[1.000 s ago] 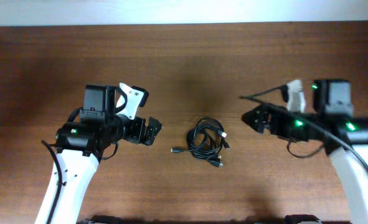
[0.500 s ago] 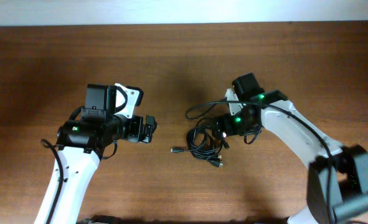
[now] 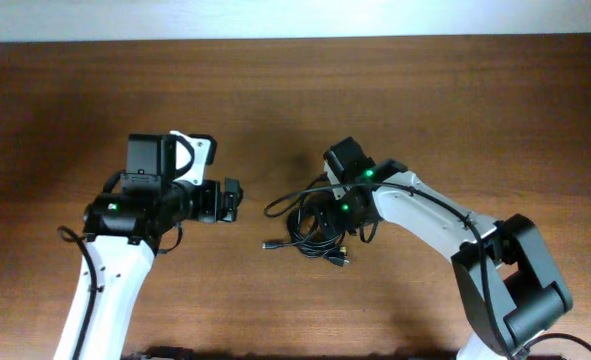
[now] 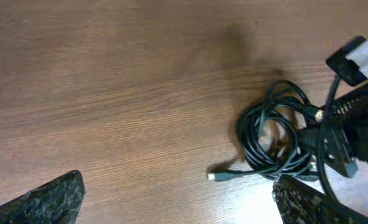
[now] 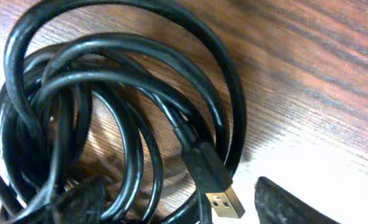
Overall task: Untangle cables
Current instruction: 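Move both grippers toward the black cable bundle, right gripper reaching down, then grasp the cable coil with the right gripper and lift it up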
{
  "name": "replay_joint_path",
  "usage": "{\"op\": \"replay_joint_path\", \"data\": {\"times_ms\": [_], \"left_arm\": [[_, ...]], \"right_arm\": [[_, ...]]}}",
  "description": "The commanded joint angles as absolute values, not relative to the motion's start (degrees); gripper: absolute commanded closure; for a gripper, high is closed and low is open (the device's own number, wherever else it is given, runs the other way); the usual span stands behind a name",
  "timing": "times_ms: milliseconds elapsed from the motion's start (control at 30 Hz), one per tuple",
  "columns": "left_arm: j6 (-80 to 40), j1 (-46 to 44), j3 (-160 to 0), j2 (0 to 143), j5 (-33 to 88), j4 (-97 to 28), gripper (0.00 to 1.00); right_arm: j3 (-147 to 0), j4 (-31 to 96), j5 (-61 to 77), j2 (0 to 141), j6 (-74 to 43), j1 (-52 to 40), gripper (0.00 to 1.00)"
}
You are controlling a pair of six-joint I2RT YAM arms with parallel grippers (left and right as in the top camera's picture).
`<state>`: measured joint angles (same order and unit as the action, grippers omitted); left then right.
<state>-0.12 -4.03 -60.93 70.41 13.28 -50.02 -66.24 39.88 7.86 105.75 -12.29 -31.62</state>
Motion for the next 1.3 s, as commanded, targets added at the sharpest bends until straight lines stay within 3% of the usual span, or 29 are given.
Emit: {"op": "replay_joint_path", "data": {"times_ms": [0, 200, 300, 633, 900, 1067, 1167, 1267], "left_arm": [[-1.1, -3.4, -61.9, 70.8, 12.6, -50.2, 0.01], [-1.1, -3.4, -61.9, 70.8, 12.6, -50.2, 0.01], [-1.1, -3.4, -61.9, 70.8, 12.6, -50.1, 0.01], [-1.1, -3.4, -61.9, 70.8, 17.4, -50.2, 0.01], [-2.4, -3.4, -61.9, 70.8, 20.6, -49.8, 0.01], [-2.4, -3.4, -61.9, 70.8, 34.3, -48.6, 0.01], [-2.4, -3.4, -61.9, 70.8, 50.5, -46.0, 0.01], [-2.4, -3.4, -61.9, 70.8, 58.3, -43.4, 0.01]], "right_arm": [[-66.9, 38.8, 3.8, 106.9, -12.7, -32.0, 0.31], [-66.9, 38.5, 4.4, 110.4, -12.7, -32.0, 0.6], [-66.9, 38.3, 4.4, 110.7, -12.8, -32.0, 0.96], [-79.2, 51.0, 4.2, 103.7, -12.9, -31.7, 0.96], [-84.6, 51.7, 4.2, 85.4, -12.9, -31.8, 0.96], [-84.6, 51.7, 4.2, 75.9, -12.3, -31.8, 0.96], [-84.6, 52.4, 4.5, 74.2, -10.3, -31.8, 0.96], [-84.6, 54.3, 4.5, 74.2, -9.9, -31.8, 0.96]]}}
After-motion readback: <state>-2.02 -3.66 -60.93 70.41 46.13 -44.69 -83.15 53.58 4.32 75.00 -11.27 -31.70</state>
